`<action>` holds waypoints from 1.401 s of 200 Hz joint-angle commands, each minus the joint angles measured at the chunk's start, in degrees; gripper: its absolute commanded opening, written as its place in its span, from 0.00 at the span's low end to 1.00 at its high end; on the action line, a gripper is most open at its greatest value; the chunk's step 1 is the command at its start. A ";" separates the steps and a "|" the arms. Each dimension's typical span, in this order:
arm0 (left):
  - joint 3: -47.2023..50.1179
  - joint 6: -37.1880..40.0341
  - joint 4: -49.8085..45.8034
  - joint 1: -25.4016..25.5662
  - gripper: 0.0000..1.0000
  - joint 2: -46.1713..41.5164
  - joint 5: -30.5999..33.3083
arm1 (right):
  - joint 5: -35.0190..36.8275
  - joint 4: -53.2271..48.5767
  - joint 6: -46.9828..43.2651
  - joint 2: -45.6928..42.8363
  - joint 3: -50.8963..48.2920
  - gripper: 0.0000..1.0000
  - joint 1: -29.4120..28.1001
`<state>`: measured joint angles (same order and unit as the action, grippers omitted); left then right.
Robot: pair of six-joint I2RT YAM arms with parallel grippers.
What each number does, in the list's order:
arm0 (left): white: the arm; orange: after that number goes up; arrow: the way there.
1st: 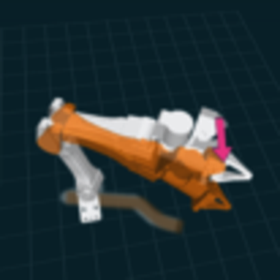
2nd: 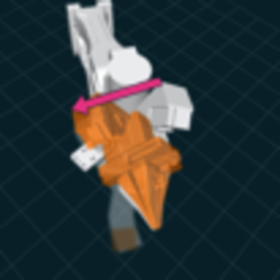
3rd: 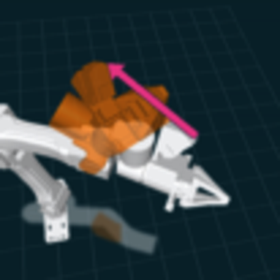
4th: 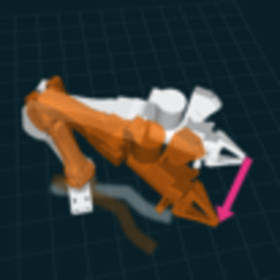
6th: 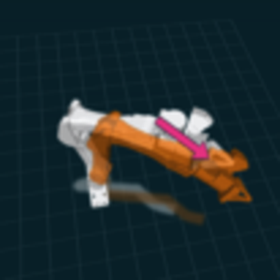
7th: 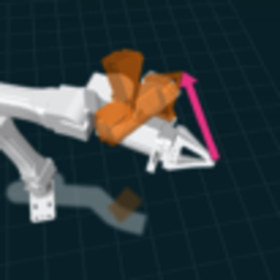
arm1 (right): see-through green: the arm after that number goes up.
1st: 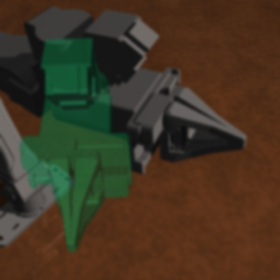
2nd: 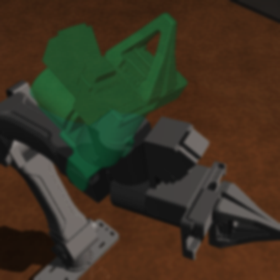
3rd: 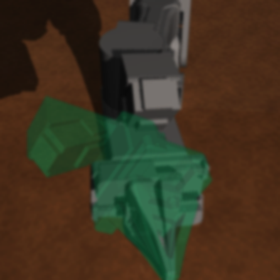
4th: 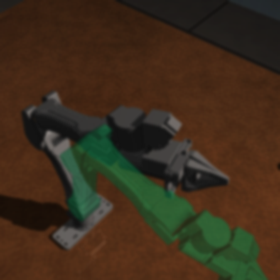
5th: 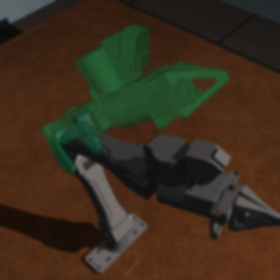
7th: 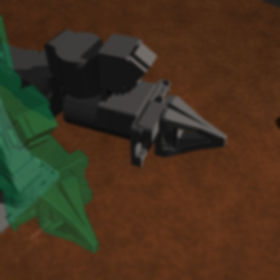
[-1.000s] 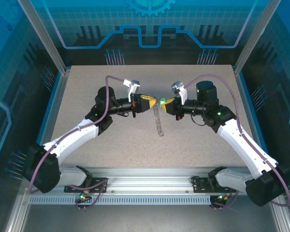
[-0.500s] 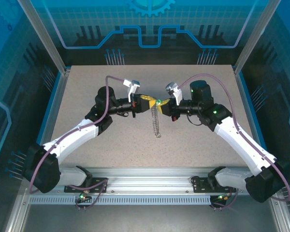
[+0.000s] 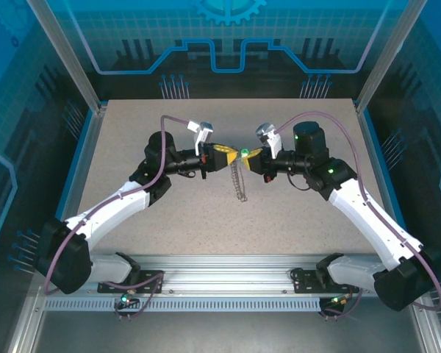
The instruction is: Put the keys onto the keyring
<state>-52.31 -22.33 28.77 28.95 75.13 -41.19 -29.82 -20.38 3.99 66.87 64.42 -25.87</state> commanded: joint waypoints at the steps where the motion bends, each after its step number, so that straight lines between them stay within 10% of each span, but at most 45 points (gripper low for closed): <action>1: -0.22 1.39 1.37 0.32 0.00 -2.35 -0.65 | 0.47 -1.21 -0.39 -1.96 0.97 0.00 1.26; 280: 0.37 1.67 1.11 0.32 0.00 -1.84 -0.61 | 0.73 -0.89 0.18 -1.74 2.54 0.00 1.21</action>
<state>-52.31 -22.28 28.73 29.06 74.91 -41.15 -28.93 -21.45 3.99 66.70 64.64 -26.04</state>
